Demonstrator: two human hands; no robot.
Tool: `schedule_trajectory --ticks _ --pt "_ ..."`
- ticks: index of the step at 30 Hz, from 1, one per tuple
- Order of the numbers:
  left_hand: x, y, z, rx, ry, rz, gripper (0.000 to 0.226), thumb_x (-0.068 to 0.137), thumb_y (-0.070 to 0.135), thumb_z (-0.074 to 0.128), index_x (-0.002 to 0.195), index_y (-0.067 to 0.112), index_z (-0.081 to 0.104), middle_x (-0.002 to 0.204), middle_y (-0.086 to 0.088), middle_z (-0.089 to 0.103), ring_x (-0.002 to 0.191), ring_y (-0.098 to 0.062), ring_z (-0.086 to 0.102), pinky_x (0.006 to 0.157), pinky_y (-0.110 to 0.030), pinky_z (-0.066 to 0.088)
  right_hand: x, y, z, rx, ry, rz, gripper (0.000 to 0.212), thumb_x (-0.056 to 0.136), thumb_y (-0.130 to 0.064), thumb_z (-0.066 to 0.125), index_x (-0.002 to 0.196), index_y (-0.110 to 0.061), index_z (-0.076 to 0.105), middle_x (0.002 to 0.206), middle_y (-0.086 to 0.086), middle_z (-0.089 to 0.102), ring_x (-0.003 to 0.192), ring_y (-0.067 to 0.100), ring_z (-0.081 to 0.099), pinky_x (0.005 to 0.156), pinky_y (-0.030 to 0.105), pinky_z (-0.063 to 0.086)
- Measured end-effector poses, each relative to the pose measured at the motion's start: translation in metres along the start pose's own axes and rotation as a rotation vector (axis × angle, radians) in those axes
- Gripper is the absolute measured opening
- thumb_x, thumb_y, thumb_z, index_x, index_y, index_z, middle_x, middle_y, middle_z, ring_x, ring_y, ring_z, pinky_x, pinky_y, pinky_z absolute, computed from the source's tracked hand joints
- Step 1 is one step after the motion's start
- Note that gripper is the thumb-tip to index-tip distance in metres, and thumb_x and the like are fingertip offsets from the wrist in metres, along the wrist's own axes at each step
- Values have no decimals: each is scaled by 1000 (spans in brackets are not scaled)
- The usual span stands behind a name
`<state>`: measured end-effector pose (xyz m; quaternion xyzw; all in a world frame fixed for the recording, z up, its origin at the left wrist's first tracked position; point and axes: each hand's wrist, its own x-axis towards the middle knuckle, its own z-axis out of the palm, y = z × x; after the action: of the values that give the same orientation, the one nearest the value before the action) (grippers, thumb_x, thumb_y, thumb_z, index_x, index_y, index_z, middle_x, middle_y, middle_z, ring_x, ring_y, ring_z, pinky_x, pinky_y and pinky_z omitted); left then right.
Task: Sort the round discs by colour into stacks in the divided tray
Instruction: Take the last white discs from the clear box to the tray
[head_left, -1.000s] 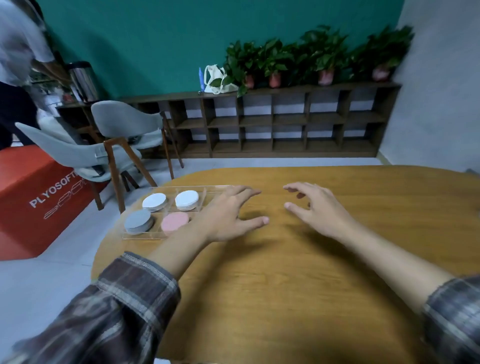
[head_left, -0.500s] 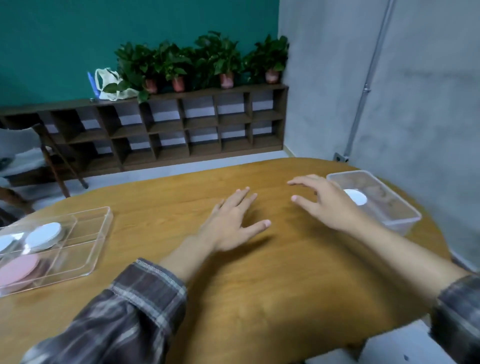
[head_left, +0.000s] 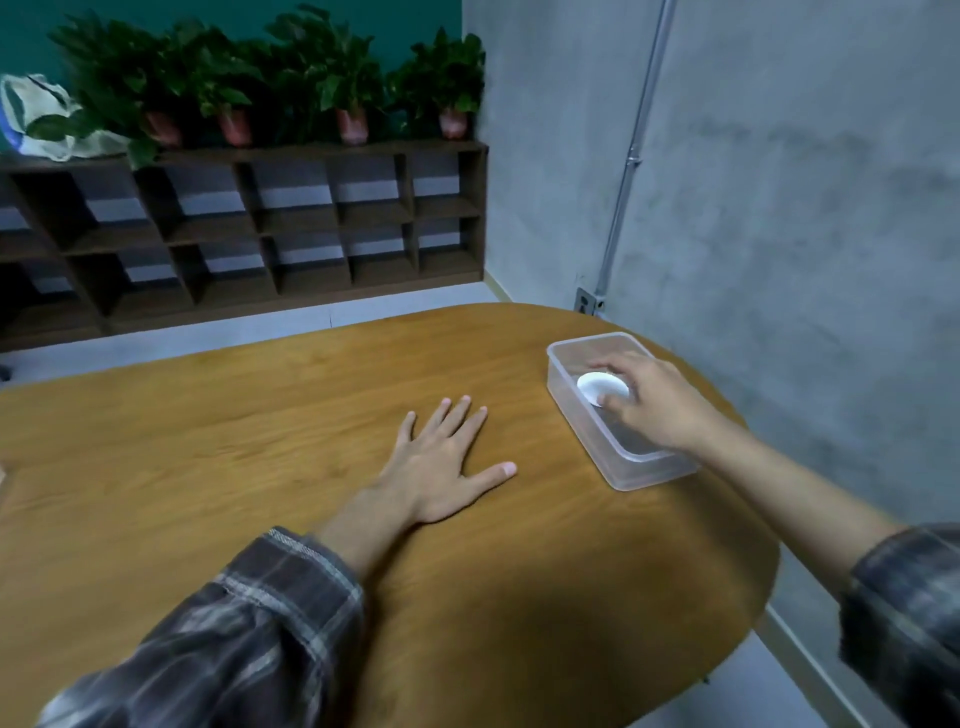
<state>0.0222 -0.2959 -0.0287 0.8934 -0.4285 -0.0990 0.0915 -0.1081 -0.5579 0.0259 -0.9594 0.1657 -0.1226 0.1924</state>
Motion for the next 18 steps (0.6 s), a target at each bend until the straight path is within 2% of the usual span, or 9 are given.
schedule_trajectory --ticks 2,5,12,15,18 --pt "4 -2 7 14 58 6 94 89 88 24 166 34 9 174 10 -1 160 -12 -6 129 -53 -3 8 8 3 -28 -42 38 49 92 -23 71 139 -29 59 145 -8 58 134 20 52 111 36 41" --pt "7 -6 13 4 105 10 93 90 88 25 165 35 13 174 11 3 160 -11 -3 129 -52 -2 19 12 4 -50 -130 95 55 90 -30 73 142 -34 54 148 -7 53 138 20 47 113 40 40" --pt "9 -7 16 6 119 15 93 89 88 24 165 35 14 174 10 3 161 -11 -3 129 -52 -2 44 20 15 -149 -238 192 65 89 -44 73 148 -38 47 149 -1 53 135 25 50 107 37 44" --pt "9 -7 16 3 120 16 93 90 88 24 165 35 14 174 10 3 161 -12 -3 129 -52 -2 47 20 19 -207 -257 255 60 94 -45 67 148 -28 49 139 6 61 128 29 54 102 38 46" --pt "9 -7 16 0 115 18 92 90 88 24 165 35 14 174 9 2 161 -12 -3 129 -53 -2 46 19 20 -232 -226 264 58 92 -47 70 144 -24 56 137 11 62 125 30 57 103 40 47"
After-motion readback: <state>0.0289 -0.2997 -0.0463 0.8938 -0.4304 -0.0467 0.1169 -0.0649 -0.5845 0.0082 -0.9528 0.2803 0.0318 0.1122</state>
